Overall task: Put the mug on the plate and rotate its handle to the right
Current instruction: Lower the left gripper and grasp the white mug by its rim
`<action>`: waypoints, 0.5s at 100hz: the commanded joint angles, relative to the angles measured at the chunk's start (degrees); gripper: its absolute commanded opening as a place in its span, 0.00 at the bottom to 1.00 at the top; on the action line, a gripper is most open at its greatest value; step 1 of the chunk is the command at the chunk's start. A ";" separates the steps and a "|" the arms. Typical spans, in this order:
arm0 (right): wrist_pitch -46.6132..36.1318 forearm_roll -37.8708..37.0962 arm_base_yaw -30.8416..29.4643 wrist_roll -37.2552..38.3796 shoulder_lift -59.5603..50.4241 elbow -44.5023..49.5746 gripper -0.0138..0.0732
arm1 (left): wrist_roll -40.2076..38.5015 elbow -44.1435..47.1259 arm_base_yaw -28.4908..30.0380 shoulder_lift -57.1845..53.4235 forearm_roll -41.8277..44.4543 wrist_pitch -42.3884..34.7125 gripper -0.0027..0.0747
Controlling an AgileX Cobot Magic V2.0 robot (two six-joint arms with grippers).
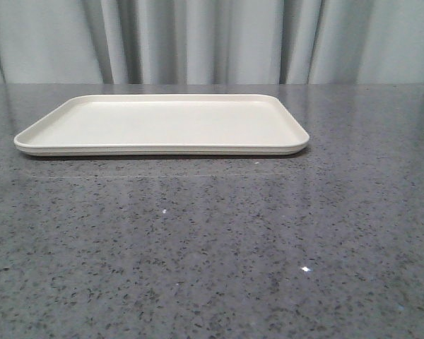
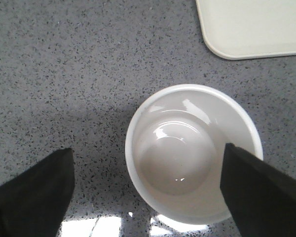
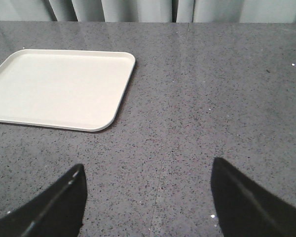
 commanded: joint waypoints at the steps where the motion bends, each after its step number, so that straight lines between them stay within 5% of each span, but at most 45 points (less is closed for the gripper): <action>1: -3.77 0.49 0.06 -0.34 1.01 -1.88 0.77 | -0.55 -1.32 0.14 2.30 -0.24 -3.15 0.80; 50: -3.77 0.49 0.06 -0.34 1.01 -1.88 0.77 | -0.36 -1.32 0.14 12.22 -0.16 -3.25 0.76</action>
